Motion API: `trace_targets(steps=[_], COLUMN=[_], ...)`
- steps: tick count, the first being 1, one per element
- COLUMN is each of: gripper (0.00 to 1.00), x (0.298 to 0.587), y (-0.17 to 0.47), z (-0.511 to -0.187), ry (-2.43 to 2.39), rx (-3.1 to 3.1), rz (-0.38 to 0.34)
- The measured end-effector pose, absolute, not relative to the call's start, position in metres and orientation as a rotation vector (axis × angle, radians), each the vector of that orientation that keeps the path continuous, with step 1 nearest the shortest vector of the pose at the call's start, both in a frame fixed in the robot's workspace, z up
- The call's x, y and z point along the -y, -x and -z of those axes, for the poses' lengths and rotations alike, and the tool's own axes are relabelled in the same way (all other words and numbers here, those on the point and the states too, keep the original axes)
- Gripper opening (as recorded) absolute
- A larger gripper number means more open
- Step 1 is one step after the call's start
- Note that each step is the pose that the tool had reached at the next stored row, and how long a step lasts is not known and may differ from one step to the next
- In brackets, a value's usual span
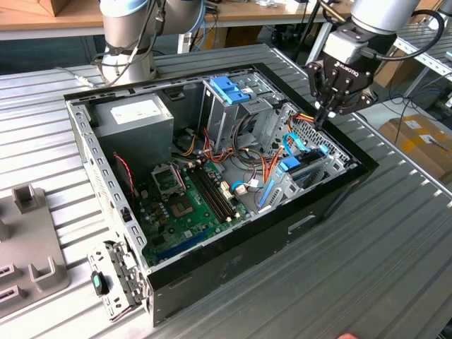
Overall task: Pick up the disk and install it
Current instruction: 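Insert the second disk wire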
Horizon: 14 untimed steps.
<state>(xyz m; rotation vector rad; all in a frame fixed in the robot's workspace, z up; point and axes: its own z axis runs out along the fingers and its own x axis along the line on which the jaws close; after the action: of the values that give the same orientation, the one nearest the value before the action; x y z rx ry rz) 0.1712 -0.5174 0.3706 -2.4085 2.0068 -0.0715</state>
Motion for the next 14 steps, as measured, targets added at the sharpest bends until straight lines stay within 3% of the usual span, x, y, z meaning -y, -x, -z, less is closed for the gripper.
trace_targets(steps=[14], gripper=[0.16], x=[0.5182], y=[-0.1711], z=[-0.3705], ry=[2.382], rx=[-2.039], rz=[0.072])
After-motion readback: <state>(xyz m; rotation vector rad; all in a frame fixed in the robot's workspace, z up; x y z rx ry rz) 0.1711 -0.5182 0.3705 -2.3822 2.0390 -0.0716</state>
